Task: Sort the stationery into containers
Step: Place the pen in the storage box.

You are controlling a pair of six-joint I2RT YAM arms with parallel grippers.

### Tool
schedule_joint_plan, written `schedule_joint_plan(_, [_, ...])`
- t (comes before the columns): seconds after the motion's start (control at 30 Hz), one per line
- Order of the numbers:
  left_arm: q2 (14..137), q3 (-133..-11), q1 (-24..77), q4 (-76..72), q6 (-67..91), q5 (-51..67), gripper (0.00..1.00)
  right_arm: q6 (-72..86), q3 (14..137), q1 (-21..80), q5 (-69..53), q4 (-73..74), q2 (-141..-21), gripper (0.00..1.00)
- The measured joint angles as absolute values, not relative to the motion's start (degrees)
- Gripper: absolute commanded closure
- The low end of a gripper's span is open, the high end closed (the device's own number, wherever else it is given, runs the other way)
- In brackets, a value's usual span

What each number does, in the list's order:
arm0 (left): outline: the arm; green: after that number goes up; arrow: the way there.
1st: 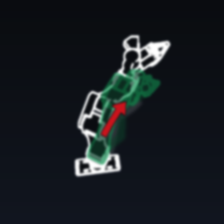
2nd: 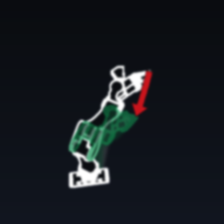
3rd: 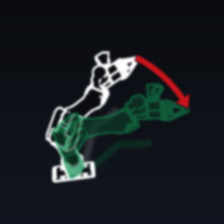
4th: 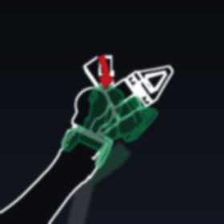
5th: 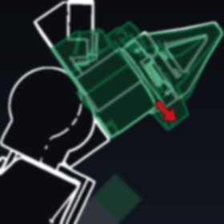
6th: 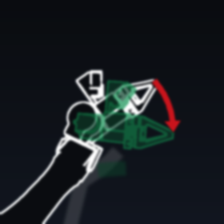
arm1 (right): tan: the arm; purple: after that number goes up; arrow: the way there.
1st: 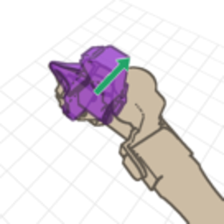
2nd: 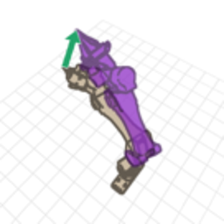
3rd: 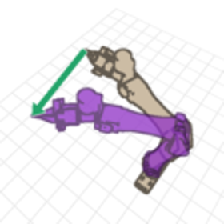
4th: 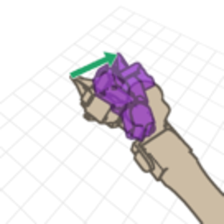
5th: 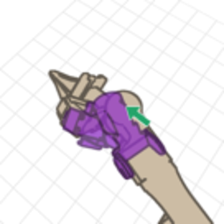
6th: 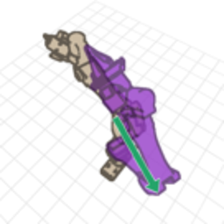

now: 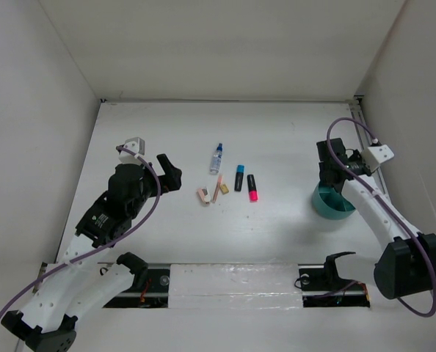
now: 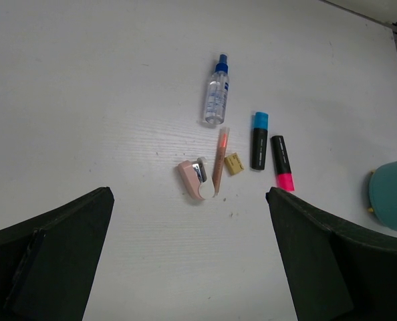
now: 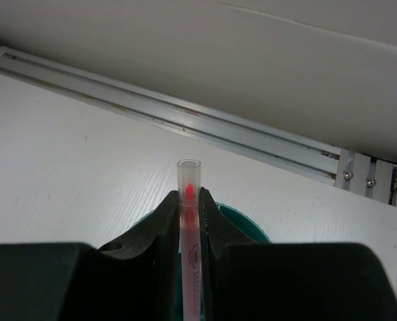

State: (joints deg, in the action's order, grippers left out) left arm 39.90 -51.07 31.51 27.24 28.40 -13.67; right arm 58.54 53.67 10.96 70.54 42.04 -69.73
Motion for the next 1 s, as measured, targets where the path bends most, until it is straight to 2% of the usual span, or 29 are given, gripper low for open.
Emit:
schedule_joint_plan(0.07, [39.9,-51.1,31.5,27.2,28.3,-13.7,0.00,59.0,54.0,11.0,70.6,42.4,-70.0,0.83])
schedule_joint_plan(0.17, [39.9,-51.1,31.5,27.2,28.3,-13.7,0.00,59.9,54.5,11.0,70.7,43.4,-70.5,0.73])
schedule_joint_plan(0.23, [39.9,-51.1,31.5,27.2,28.3,-13.7,0.00,60.6,54.9,11.0,70.9,43.8,-70.9,0.71])
schedule_joint_plan(0.5, [39.8,-51.1,31.5,27.2,28.3,-13.7,0.00,62.0,55.5,11.3,71.2,45.5,-72.1,0.69])
schedule_joint_plan(0.7, [39.4,-51.1,31.5,27.2,28.3,-13.7,0.00,63.4,56.4,13.0,71.4,47.4,-72.0,0.62])
schedule_joint_plan(0.83, [39.3,-51.1,31.5,27.2,28.3,-13.7,0.00,58.9,56.5,19.0,70.9,45.2,-69.8,0.49])
schedule_joint_plan(0.9, [39.3,-51.1,31.5,27.2,28.3,-13.9,0.00,53.1,56.5,22.0,69.3,41.0,-67.4,0.15])
schedule_joint_plan(0.93, [39.4,-51.1,31.5,27.3,28.4,-14.3,0.00,50.3,56.5,23.5,67.8,38.4,-66.0,0.04])
schedule_joint_plan(1.0, [39.6,-51.1,31.5,27.4,28.8,-15.7,0.00,44.3,56.4,25.8,64.5,34.1,-63.4,0.03])
